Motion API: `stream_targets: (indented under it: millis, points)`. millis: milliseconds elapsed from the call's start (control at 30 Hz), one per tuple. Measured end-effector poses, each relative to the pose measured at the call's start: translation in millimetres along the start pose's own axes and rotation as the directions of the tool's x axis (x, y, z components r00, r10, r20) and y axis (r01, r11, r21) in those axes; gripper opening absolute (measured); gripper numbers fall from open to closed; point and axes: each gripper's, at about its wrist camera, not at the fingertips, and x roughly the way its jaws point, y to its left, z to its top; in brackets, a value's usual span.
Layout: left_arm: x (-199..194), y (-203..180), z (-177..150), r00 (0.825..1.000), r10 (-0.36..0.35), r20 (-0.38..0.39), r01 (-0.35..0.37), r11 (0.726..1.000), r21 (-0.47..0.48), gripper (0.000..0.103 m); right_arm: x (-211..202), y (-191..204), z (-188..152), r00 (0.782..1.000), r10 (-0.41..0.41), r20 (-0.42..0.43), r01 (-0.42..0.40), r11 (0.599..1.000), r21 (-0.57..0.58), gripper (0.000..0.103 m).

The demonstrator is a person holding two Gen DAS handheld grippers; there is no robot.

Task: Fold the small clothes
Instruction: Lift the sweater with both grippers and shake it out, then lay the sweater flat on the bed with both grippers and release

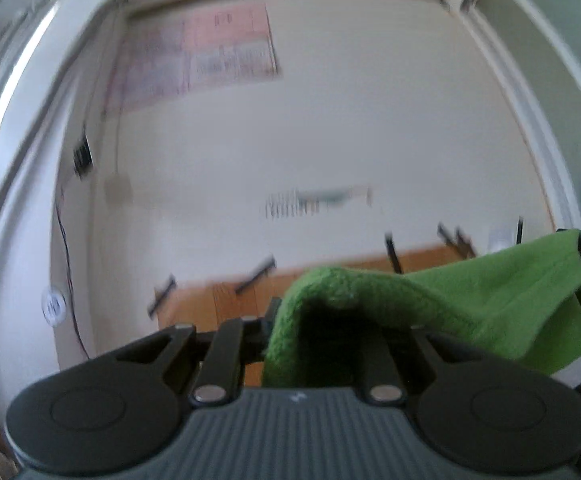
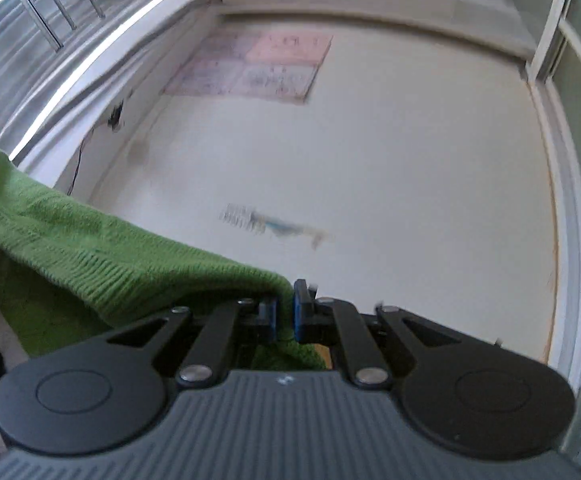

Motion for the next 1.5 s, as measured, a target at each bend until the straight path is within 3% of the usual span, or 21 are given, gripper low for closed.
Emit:
stream_targets:
  millis: [133, 200, 233, 267, 333, 367, 400, 433, 600, 667, 800, 867, 933, 1000, 1067, 1100, 1167, 1233, 1300, 1367, 1500]
  points:
    - [76, -23, -64, 0.977, 0.017, -0.210, -0.015, 1.000, 0.008, 0.019, 35, 6, -49, 0.986, 0.012, -0.164, -0.007, 1.000, 0.029, 0.011]
    - [130, -43, -116, 0.943, 0.041, -0.330, -0.036, 0.999, 0.022, 0.042, 76, 15, -100, 0.957, 0.002, -0.291, 0.011, 0.999, 0.042, 0.012]
    - [160, -56, -150, 0.912, 0.046, -0.408, -0.028, 0.998, 0.051, 0.044, 97, 21, -127, 0.936, -0.017, -0.352, 0.028, 0.999, 0.026, 0.015]
    - [186, -69, -187, 0.868, 0.060, -0.494, -0.017, 0.996, 0.092, 0.041, 121, 31, -163, 0.899, -0.050, -0.434, 0.048, 0.999, -0.016, 0.027]
    - [214, -84, -255, 0.740, 0.147, -0.656, -0.039, 0.984, 0.175, 0.019, 156, 45, -244, 0.777, -0.120, -0.617, 0.092, 0.993, -0.077, 0.032]
    - [211, -82, -275, 0.715, 0.120, -0.689, -0.021, 0.989, 0.150, 0.020, 160, 46, -285, 0.686, -0.104, -0.720, 0.099, 0.994, -0.049, 0.028]
    - [203, -77, -287, 0.713, 0.076, -0.697, 0.002, 0.994, 0.110, 0.022, 154, 44, -308, 0.638, -0.061, -0.768, 0.110, 0.994, 0.013, 0.027]
    - [192, -70, -297, 0.716, 0.055, -0.696, 0.011, 0.996, 0.090, 0.022, 145, 41, -319, 0.628, -0.007, -0.778, 0.104, 0.992, 0.075, 0.027]
    - [155, -29, -315, 0.691, 0.057, -0.721, -0.032, 0.998, 0.048, 0.046, 74, 20, -341, 0.615, 0.135, -0.777, 0.095, 0.965, 0.243, 0.034]
    - [143, -16, -315, 0.674, -0.013, -0.738, -0.015, 0.999, -0.031, 0.056, 49, 14, -345, 0.604, 0.186, -0.775, 0.136, 0.934, 0.330, 0.052]
    - [114, -18, -305, 0.687, -0.126, -0.716, 0.063, 0.991, -0.114, 0.096, 19, 12, -342, 0.613, 0.278, -0.740, 0.164, 0.871, 0.463, 0.065]
    - [106, -32, -310, 0.688, -0.117, -0.716, 0.099, 0.993, -0.066, 0.091, 13, 21, -344, 0.593, 0.242, -0.768, 0.160, 0.900, 0.406, 0.057]
    - [108, -47, -322, 0.660, -0.071, -0.747, 0.118, 0.993, 0.010, 0.043, 15, 26, -359, 0.555, 0.224, -0.801, 0.144, 0.923, 0.357, 0.012]
    - [115, -53, -336, 0.627, -0.023, -0.779, 0.110, 0.992, 0.059, 0.022, 18, 26, -364, 0.548, 0.191, -0.814, 0.156, 0.933, 0.324, 0.010]
    - [122, -49, -338, 0.654, -0.008, -0.756, 0.089, 0.994, 0.067, 0.011, 22, 26, -361, 0.584, 0.018, -0.812, 0.172, 0.974, 0.146, 0.010]
    - [128, -45, -338, 0.653, 0.040, -0.756, 0.056, 0.993, 0.101, 0.011, 25, 29, -362, 0.606, -0.160, -0.780, 0.196, 0.979, -0.048, 0.010]
    - [141, -32, -338, 0.667, 0.171, -0.725, -0.052, 0.981, 0.185, 0.011, 29, 22, -366, 0.589, -0.349, -0.729, 0.281, 0.934, -0.221, 0.012]
    - [156, -8, -340, 0.640, 0.275, -0.717, -0.172, 0.961, 0.216, 0.012, 29, -1, -360, 0.565, -0.271, -0.779, 0.358, 0.932, -0.064, 0.014]
    - [164, 20, -336, 0.604, 0.282, -0.745, -0.261, 0.954, 0.150, 0.017, 22, -3, -345, 0.604, -0.187, -0.774, 0.366, 0.929, 0.062, 0.018]
    - [158, 36, -325, 0.620, 0.229, -0.751, -0.278, 0.959, 0.063, 0.020, 14, 8, -331, 0.649, -0.112, -0.753, 0.304, 0.945, 0.122, 0.039]
    - [120, 33, -300, 0.684, 0.201, -0.702, -0.215, 0.974, 0.069, 0.048, -11, 29, -306, 0.705, 0.128, -0.698, 0.157, 0.931, 0.330, 0.042]
